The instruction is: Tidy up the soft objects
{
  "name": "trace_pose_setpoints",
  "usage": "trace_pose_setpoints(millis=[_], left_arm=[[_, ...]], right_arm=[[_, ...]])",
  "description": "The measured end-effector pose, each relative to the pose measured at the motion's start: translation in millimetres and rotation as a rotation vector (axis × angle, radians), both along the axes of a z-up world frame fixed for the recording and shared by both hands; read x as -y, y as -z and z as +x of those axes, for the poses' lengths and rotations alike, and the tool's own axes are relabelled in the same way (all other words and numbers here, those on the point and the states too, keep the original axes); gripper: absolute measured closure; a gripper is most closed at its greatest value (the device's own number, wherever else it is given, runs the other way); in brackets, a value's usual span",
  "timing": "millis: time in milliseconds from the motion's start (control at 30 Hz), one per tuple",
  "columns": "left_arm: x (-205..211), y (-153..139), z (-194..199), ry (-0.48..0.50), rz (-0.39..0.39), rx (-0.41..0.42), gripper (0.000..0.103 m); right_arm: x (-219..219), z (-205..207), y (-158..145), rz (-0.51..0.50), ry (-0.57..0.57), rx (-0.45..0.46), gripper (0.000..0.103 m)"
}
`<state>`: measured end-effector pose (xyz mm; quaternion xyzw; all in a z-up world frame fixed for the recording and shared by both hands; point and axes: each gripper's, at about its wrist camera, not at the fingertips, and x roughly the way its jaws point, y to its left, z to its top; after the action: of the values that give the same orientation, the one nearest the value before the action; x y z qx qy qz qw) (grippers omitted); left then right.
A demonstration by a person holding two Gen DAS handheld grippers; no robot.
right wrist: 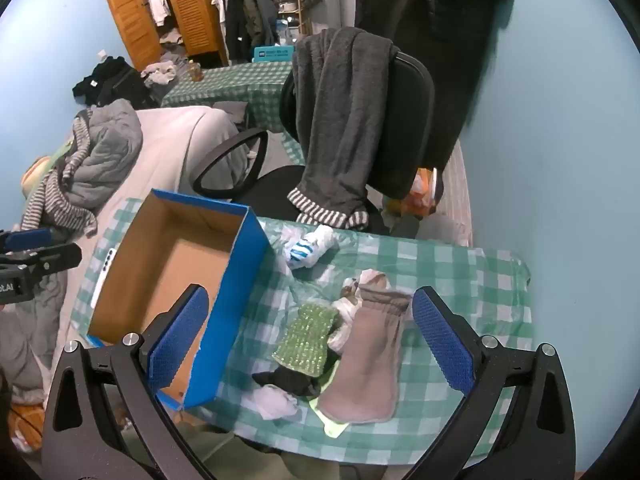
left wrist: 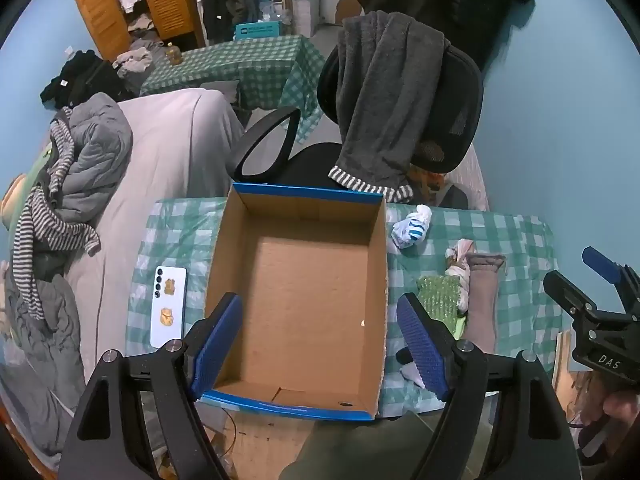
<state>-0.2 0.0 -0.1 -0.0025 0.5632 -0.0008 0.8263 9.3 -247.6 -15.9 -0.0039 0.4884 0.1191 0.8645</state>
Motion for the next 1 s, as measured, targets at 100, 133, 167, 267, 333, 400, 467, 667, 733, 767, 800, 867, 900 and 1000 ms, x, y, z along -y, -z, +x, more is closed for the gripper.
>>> trace_pose_setpoints(millis=[100, 133, 167, 267, 333, 400, 467, 667, 733, 767, 800, 867, 900, 1000], left_arm=[[1.3, 0.7, 0.1, -0.001, 0.011, -0.006, 0.022], [1.9, 0.7, -0.1, -0.003, 0.014, -0.006, 0.022], [1.1, 0.4, 1.7, -0.006, -0.002, 0.0, 0.022], [1.4, -0.1, 2.1, -0.004, -0.006, -0.001, 0.022], [-0.6, -1.6, -2.0, -0.005, -0.006, 0.01, 0.022], [-0.7, -2.9, -3.3, -0.003, -0.004, 0.018, 0.022], [-0.6, -3.7, -4.5, -0.001, -0.003, 0.019, 0.022], [4.5, -0.8, 0.5, -0.014, -0.004, 0.007, 0.022], [5.6, -1.0, 1.3, -0.013, -0.005, 0.004, 0.022], [6.7, -1.7, 1.1, -0.012, -0.005, 0.003, 0.022], [6.8, -1.9, 1.3, -0.011, -0.006, 0.002, 0.022], [9.0, -1.2, 1.6, -0.009, -0.003, 0.0, 0.022], [8.7, -0.9, 1.1, -0.009, -0.004, 0.002, 0.022], [8.8, -0.8, 1.5, -0.011, -0.001, 0.001, 0.022]], right_arm=[[1.1, 1.0, -0.2, 0.0, 0.001, 0.005, 0.001], [1.5, 1.3, -0.2, 0.002, 0.0, 0.005, 0.001], [1.9, 1.5, -0.2, 0.002, -0.001, 0.006, 0.001], [1.1, 1.5, 4.3, 0.0, -0.001, -0.003, 0.001], [0.2, 1.2, 3.8, -0.002, -0.001, -0.007, 0.001], [1.0, 3.2, 0.8, -0.005, -0.003, -0.007, 0.001], [0.7, 1.7, 2.0, -0.007, -0.007, -0.009, 0.001], [4.7, 4.9, 4.3, -0.012, -0.023, -0.017, 0.001], [5.2, 4.9, 4.6, -0.013, -0.023, -0.018, 0.001], [5.7, 5.5, 4.8, -0.012, -0.024, -0.019, 0.001], [6.2, 5.3, 5.0, -0.012, -0.023, -0.019, 0.001], [6.2, 6.2, 5.0, -0.012, -0.023, -0.021, 0.001], [7.0, 6.2, 5.4, -0.012, -0.023, -0.022, 0.001], [7.5, 6.3, 5.7, -0.01, -0.025, -0.023, 0.001]])
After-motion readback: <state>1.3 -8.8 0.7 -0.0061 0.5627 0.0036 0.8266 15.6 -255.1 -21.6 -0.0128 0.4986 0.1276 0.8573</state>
